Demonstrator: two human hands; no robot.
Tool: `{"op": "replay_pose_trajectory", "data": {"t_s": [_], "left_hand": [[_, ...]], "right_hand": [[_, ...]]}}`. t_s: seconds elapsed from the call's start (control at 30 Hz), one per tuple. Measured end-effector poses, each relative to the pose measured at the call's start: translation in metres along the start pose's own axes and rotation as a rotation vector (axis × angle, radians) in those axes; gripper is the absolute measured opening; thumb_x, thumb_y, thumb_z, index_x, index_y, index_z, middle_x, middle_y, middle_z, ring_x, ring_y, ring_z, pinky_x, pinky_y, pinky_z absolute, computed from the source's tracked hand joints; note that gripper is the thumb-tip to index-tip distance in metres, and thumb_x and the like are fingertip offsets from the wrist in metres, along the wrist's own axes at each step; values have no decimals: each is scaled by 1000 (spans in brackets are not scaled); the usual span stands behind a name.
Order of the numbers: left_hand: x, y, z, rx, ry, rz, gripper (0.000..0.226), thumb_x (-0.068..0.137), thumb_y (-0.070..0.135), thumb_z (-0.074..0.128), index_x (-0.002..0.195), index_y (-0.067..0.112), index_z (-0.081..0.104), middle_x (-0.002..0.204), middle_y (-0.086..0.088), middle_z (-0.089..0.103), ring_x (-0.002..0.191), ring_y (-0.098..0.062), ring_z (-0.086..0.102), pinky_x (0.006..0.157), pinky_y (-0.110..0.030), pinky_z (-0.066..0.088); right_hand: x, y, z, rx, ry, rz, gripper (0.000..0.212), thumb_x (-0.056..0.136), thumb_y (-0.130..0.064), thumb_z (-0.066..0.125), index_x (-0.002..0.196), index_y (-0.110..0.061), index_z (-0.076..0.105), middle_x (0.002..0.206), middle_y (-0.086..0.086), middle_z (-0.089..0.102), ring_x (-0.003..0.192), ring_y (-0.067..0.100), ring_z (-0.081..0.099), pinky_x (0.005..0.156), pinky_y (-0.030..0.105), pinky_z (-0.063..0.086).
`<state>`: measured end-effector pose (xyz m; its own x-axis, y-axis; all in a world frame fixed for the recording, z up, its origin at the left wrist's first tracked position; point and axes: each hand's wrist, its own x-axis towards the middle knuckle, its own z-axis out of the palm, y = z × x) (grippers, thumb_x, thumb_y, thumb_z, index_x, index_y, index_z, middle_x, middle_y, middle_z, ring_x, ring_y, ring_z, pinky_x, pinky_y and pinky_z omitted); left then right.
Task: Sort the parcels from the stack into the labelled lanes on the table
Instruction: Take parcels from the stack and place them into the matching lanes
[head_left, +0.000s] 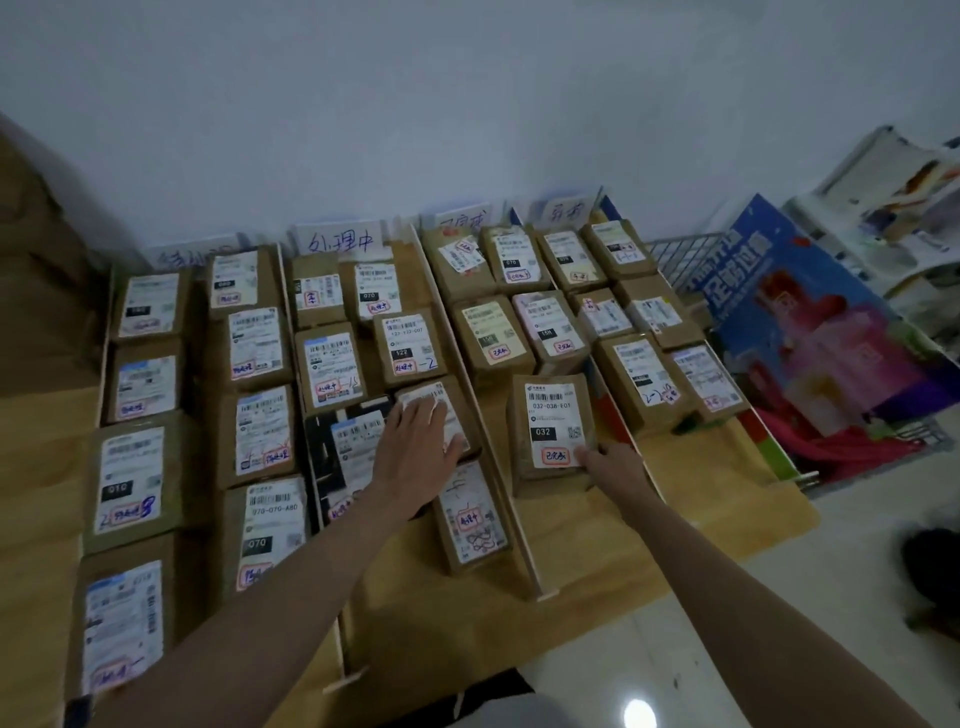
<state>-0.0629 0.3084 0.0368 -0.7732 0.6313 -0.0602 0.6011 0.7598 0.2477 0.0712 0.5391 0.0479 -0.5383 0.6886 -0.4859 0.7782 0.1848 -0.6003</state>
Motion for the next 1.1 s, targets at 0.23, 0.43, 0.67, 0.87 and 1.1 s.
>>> {"op": "replay_pose_trajectory", "data": {"t_s": [0.23,0.43,0.67,0.87,1.1], "left_hand": [[10,5,16,-36,-15,-129,58,103,45,34,151,11,36,154,-8,39,144,-21,32,123,-40,13],[19,17,25,-30,-20,-233,58,103,44,36,150,11,36,153,-7,40,145,-20,31,124,-40,13],[24,29,28,34,-58,-298,59,103,46,33,151,13,34,154,-5,38,145,-19,29,124,-40,13],[20,32,24,72,-109,-357,60,103,48,31,153,15,28,157,-5,32,148,-20,24,124,-42,12],[-1,19,-28,66,22,-460,58,104,46,34,151,14,32,157,-7,33,147,-23,27,120,-42,22]], "right_hand": [[56,-4,12,-164,-177,-71,17,98,-24,56,100,-9,65,100,5,69,85,13,64,64,23,51],[96,-3,26,-190,-272,-121,25,98,-23,54,109,-5,67,107,8,71,96,20,67,84,38,58],[122,4,33,-229,-324,-176,28,98,-26,55,110,-4,68,109,9,71,96,20,68,81,35,59],[123,-9,25,-320,-254,-291,39,98,-38,55,122,-7,56,114,10,65,100,23,65,83,39,58],[87,-99,-3,-459,-27,-759,42,101,-30,48,136,-8,46,135,13,49,122,27,48,96,42,47]]}}
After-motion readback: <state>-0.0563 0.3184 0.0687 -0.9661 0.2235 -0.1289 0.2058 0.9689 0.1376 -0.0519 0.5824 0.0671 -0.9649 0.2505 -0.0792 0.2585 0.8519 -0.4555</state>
